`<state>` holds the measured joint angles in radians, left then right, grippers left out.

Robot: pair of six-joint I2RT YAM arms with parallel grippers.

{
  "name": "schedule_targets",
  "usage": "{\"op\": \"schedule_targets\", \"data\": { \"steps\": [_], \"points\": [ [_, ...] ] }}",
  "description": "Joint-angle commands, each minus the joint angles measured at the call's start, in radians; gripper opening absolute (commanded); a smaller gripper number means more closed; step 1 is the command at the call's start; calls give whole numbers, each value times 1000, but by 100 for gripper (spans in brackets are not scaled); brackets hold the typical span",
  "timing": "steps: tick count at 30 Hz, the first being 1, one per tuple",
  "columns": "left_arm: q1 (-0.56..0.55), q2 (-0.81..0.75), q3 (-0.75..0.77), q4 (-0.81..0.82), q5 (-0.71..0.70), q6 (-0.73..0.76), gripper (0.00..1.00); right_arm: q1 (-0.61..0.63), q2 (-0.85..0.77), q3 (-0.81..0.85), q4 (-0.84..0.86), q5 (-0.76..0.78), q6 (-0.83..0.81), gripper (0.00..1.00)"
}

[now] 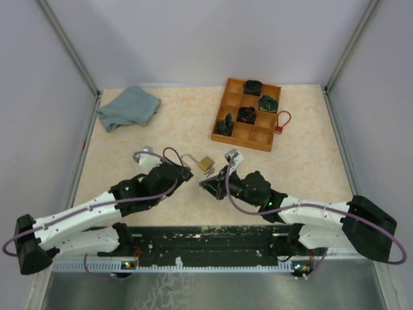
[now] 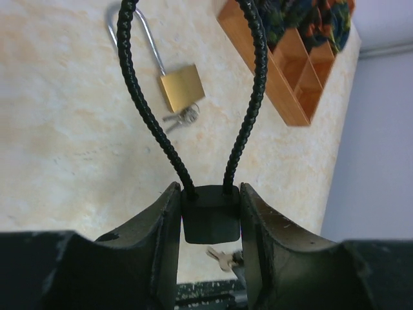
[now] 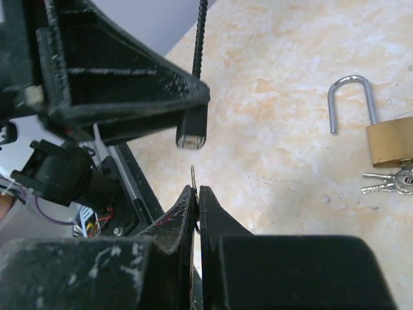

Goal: Unlock with the key

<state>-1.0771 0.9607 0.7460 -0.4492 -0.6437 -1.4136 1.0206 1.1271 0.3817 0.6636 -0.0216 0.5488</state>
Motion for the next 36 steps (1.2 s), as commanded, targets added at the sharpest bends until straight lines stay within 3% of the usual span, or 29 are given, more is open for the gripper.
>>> {"op": "schedule_targets", "data": {
  "steps": [1, 9, 17, 23, 31, 36],
  "points": [
    [105, -12, 21, -73, 12, 22, 0, -17, -45, 42, -18, -21, -13, 0],
    [183, 38, 24, -151, 90, 100, 0, -24, -92, 29, -126, 0, -39, 0],
    [211, 239, 8, -259, 256, 222, 2, -31, -91, 13, -189, 48, -30, 0],
    [223, 400, 51, -320, 248, 259, 5, -31, -78, -13, -215, 68, -26, 0],
    [321, 566, 136, -283, 284, 399, 16, -31, -54, -23, -230, 93, -30, 0],
    [380, 617, 177, -232, 312, 467, 36, -33, -51, -27, -242, 100, -35, 0]
  ]
}}
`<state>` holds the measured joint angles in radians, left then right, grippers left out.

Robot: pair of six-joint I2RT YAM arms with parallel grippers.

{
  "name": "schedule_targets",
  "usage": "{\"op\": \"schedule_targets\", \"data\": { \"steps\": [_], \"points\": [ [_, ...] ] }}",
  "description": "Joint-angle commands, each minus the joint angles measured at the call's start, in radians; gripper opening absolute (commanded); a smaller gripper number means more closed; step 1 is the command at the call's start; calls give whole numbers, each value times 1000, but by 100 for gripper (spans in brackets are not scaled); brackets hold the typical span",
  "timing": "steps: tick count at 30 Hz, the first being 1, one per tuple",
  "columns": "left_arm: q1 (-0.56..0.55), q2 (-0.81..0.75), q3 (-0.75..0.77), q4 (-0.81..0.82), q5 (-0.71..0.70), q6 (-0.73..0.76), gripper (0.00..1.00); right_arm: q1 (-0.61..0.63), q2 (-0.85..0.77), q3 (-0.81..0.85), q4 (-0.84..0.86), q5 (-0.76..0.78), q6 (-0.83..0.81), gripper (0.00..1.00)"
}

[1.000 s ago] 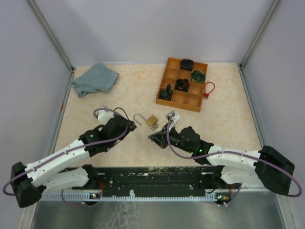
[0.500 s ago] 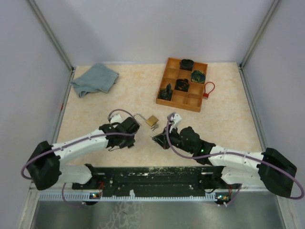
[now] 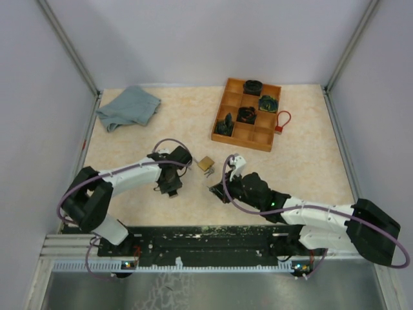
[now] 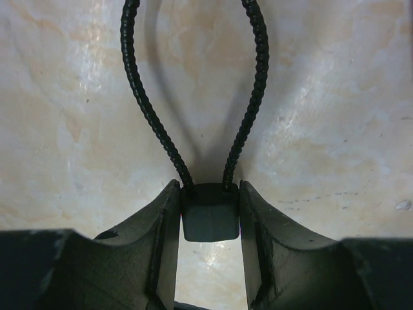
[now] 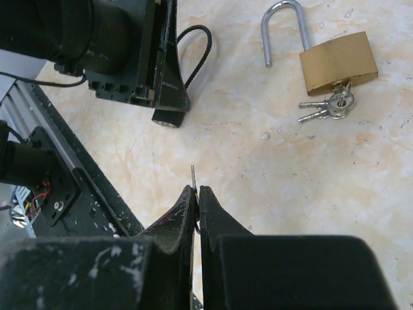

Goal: Unlock with the key

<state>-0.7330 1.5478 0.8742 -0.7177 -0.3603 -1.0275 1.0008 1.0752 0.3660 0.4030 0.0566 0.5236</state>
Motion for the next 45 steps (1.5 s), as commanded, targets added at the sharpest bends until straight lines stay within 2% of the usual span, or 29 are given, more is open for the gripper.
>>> {"op": "schedule_targets", "data": {
  "steps": [1, 8, 14, 20, 28, 33, 41, 45],
  "points": [
    [44, 38, 58, 43, 38, 92, 40, -14, 2, -13, 19, 23, -9, 0],
    [64, 32, 86, 38, 66, 122, 57, -39, 37, 2, -18, 15, 8, 0],
    [86, -18, 57, 35, 89, 132, 66, -87, 108, 13, -31, -4, 48, 0],
    [100, -126, 52, 4, 92, 157, 77, -180, 250, 24, 66, -114, 106, 0],
    [108, -308, 24, 52, 96, 244, 86, -266, 439, 70, 208, -212, 147, 0],
    [109, -377, -25, 114, 120, 271, 90, -276, 504, 100, 223, -221, 152, 0],
    [112, -376, -46, 128, 137, 274, 91, -284, 523, 83, 271, -250, 152, 0],
    [112, -395, -66, 183, 199, 294, 91, -284, 494, 57, 335, -311, 106, 0]
  ]
}}
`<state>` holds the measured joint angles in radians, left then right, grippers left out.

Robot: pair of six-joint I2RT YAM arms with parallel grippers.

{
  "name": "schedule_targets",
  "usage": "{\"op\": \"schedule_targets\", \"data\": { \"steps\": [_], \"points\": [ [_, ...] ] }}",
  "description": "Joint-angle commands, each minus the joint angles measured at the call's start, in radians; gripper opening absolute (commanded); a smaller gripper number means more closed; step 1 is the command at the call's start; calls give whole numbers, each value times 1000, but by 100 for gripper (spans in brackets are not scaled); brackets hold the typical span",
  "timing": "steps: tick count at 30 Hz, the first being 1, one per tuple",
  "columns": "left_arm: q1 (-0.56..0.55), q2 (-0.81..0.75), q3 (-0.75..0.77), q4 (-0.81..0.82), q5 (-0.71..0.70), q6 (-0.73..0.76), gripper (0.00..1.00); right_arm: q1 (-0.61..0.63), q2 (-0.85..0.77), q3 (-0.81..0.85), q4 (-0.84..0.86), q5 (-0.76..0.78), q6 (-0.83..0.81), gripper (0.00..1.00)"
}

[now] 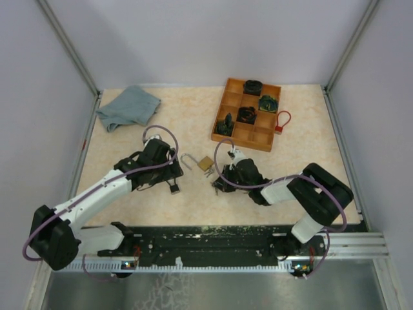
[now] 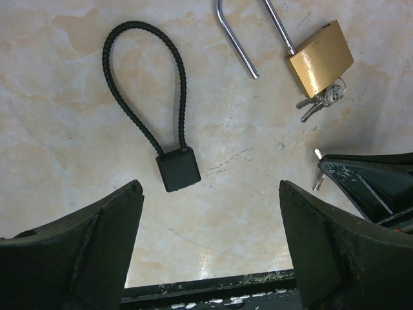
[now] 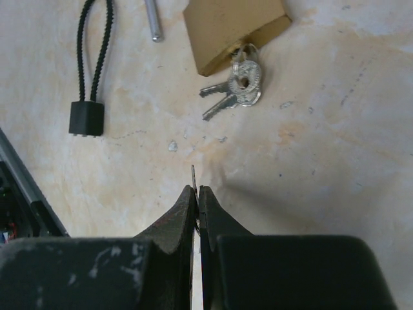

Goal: Unlock with the key

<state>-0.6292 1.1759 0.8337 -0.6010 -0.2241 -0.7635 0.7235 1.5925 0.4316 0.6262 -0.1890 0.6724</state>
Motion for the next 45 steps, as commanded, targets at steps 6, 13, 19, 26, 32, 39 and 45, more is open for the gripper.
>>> {"op": "schedule_targets", "data": {
  "steps": [6, 13, 19, 26, 32, 39, 45],
  "points": [
    [9, -67, -63, 162, 142, 72, 91, -7, -92, -14, 117, -159, -131, 0],
    [9, -146, -123, 301, 264, 153, 90, -7, -201, -23, 82, -231, -220, 0],
    [8, -196, -221, 550, 493, 183, 86, -10, -259, -50, 168, -297, -240, 0],
    [9, -260, -263, 639, 552, 214, 76, -39, -301, -94, 352, -432, -169, 0],
    [8, -310, -347, 795, 656, 184, 67, -41, -317, -77, 422, -492, -96, 0],
    [8, -300, -368, 894, 755, 153, 62, -39, -324, -50, 461, -550, -14, 0],
    [7, -288, -396, 985, 779, 136, 58, -39, -317, -61, 524, -561, 28, 0]
  ]
}}
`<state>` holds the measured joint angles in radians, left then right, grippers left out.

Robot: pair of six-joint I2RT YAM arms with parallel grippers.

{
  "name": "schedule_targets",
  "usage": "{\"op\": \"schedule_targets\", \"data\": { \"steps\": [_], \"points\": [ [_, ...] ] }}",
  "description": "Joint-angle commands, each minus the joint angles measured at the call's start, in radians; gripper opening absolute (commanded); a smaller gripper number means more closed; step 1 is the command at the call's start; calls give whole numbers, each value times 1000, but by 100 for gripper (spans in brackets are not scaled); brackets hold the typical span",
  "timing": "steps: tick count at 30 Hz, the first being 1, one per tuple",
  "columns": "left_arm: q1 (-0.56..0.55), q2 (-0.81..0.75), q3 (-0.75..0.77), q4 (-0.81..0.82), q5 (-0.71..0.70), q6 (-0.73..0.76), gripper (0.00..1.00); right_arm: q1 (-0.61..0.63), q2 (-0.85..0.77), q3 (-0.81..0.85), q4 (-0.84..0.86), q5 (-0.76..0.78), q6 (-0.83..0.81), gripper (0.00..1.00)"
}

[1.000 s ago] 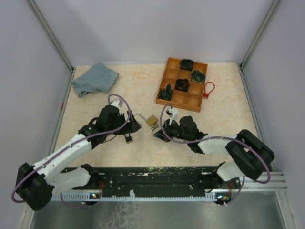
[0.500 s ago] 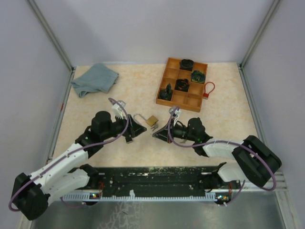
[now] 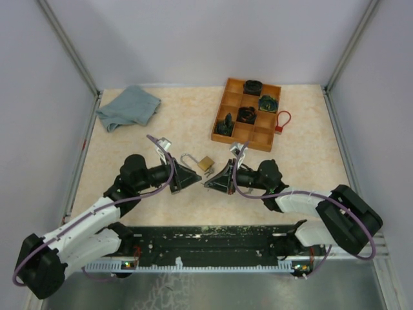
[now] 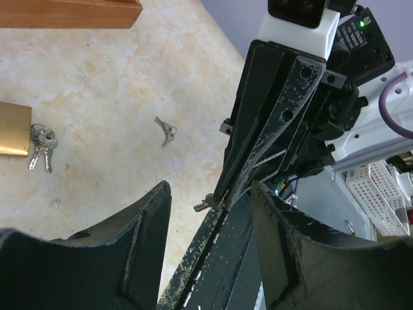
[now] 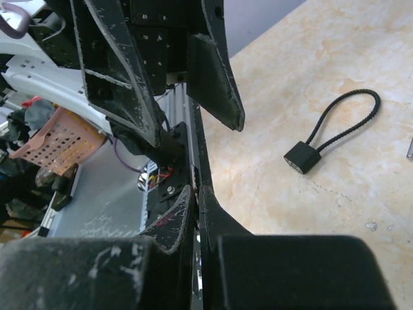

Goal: Unlock with the key

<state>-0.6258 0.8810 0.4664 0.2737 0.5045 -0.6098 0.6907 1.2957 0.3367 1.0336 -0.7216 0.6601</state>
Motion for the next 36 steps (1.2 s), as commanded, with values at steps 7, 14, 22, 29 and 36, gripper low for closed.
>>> {"op": "schedule_targets", "data": {
  "steps": [7, 14, 22, 29, 36],
  "points": [
    [5, 12, -65, 177, 64, -50, 55, -8, 5, 13, 185, -8, 70, 0],
    [6, -1, -91, 234, 53, -62, 53, -8, 74, 8, 292, -17, 132, 0],
    [6, 30, -102, 281, 55, -85, 50, -7, 123, 8, 373, -23, 171, 0],
    [6, 27, -110, 293, 61, -99, 45, -7, 92, 10, 333, -5, 158, 0],
    [6, 22, -111, 337, 108, -117, 33, -7, 77, 12, 302, 3, 160, 0]
  ]
}}
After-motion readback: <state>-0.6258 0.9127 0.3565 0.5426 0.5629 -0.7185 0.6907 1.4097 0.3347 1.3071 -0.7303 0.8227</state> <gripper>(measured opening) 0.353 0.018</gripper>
